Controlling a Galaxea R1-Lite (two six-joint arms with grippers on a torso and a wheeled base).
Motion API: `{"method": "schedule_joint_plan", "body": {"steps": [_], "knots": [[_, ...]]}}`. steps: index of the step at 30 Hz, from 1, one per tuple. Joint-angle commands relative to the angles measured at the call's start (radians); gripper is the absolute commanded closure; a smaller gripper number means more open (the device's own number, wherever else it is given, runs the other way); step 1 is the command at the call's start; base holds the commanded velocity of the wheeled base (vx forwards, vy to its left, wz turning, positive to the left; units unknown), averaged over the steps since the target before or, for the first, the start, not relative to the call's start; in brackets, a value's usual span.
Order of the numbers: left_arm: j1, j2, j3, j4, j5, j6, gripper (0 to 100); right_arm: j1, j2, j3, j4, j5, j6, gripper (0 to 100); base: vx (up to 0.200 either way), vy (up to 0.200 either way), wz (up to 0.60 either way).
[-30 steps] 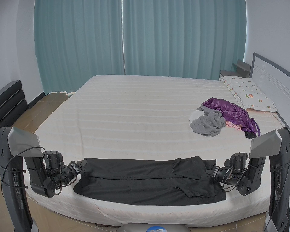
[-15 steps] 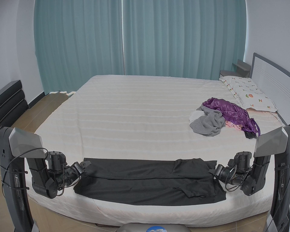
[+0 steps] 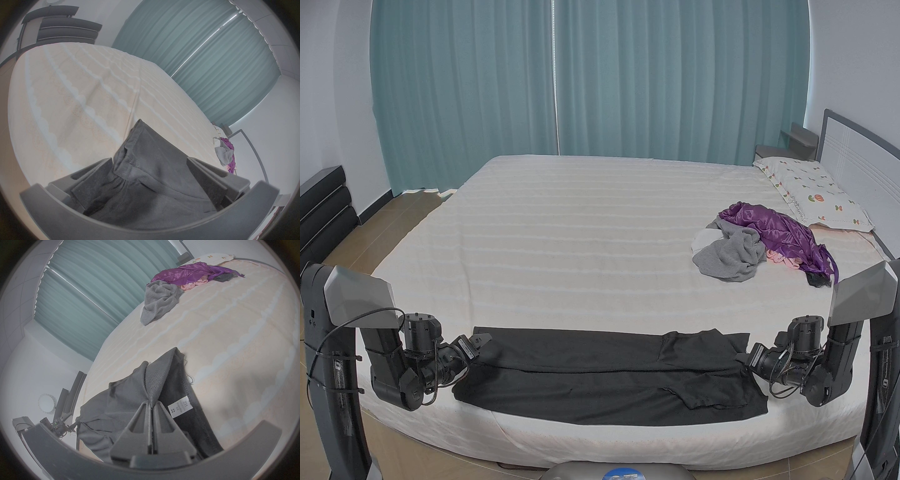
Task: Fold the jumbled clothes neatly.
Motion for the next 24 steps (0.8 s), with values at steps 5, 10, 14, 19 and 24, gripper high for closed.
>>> {"method": "schedule_joint_plan", "body": {"steps": [5,10,14,19,24], "knots": [[-0.004,0.038,-0.035,-0.001,0.040,0.003,100,-0.012,-0.012,0.026,-0.004,0.001,-0.002,100,0.000,0.000,0.00],[-0.002,0.033,-0.035,-0.002,0.041,0.000,100,-0.012,-0.013,0.027,-0.004,0.001,-0.002,100,0.000,0.000,0.00],[0.004,0.018,-0.032,-0.002,0.049,-0.002,100,-0.012,-0.009,0.029,-0.014,0.001,-0.002,100,0.000,0.000,0.00],[0.008,0.003,-0.036,-0.002,0.080,-0.003,100,-0.012,-0.012,0.029,-0.018,0.001,-0.002,100,0.000,0.000,0.00],[0.030,-0.022,-0.033,-0.002,0.084,-0.005,100,-0.009,-0.003,0.038,-0.041,0.001,-0.002,100,0.000,0.000,0.00]]}}
